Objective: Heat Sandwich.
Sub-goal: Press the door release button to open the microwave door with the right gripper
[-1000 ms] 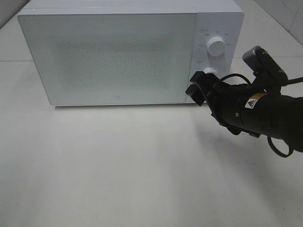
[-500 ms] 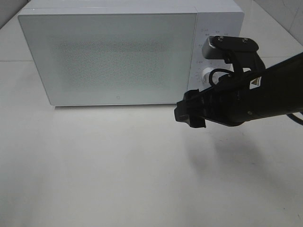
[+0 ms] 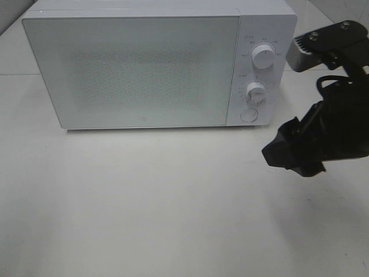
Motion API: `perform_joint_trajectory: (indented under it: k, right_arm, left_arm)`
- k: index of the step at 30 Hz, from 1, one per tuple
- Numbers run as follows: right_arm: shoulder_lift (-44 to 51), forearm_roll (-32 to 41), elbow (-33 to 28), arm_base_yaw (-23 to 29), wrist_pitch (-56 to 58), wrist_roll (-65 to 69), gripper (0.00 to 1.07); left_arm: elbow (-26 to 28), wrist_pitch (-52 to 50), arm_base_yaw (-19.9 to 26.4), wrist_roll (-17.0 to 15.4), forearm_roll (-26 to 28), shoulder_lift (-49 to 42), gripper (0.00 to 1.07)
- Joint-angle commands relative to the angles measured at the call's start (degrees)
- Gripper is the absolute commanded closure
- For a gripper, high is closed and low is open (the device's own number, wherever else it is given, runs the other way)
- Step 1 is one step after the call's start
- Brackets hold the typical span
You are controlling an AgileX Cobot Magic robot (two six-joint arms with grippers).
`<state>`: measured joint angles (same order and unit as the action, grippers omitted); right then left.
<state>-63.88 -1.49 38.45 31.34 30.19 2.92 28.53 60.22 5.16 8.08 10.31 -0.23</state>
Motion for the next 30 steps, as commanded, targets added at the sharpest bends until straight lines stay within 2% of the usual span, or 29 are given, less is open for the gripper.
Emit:
perform_joint_trajectory:
  k: [1,12,21,24,27,30]
  right_arm:
    - [4.47,-2.23,0.29,-0.06,5.33,0.52,0.31]
    - [18.45,-4.13,0.17,-0.06,19.77,0.52,0.31]
    - [32.26,-4.53,-1.78,-0.29,20.63,0.52,0.31]
    - [36.21,-4.41,-2.86,-3.15,21.26,0.57,0.31]
    - [42.11,-4.87,-4.76,-8.71,21.77,0.52,0.31]
    - [45.09,-4.93,-5.79,-10.71,21.89,0.52,0.31]
  left_arm:
    - [-0.11,-0.74,-0.29,-0.06,0.29,-1.66,0.05]
    - [-0.11,-0.74,-0.29,-0.06,0.29,-1.66,0.05]
    - [-0.11,-0.74,-0.29,-0.06,0.29,-1.66,0.05]
    - [-0.11,-0.74,-0.29,-0.06,0.29,-1.66,0.05]
    - [-0.11,-0.74,-0.29,-0.06,0.29,-1.66,0.05]
    - [-0.11,-0.74,-0.29,-0.06,0.29,-1.66,0.05]
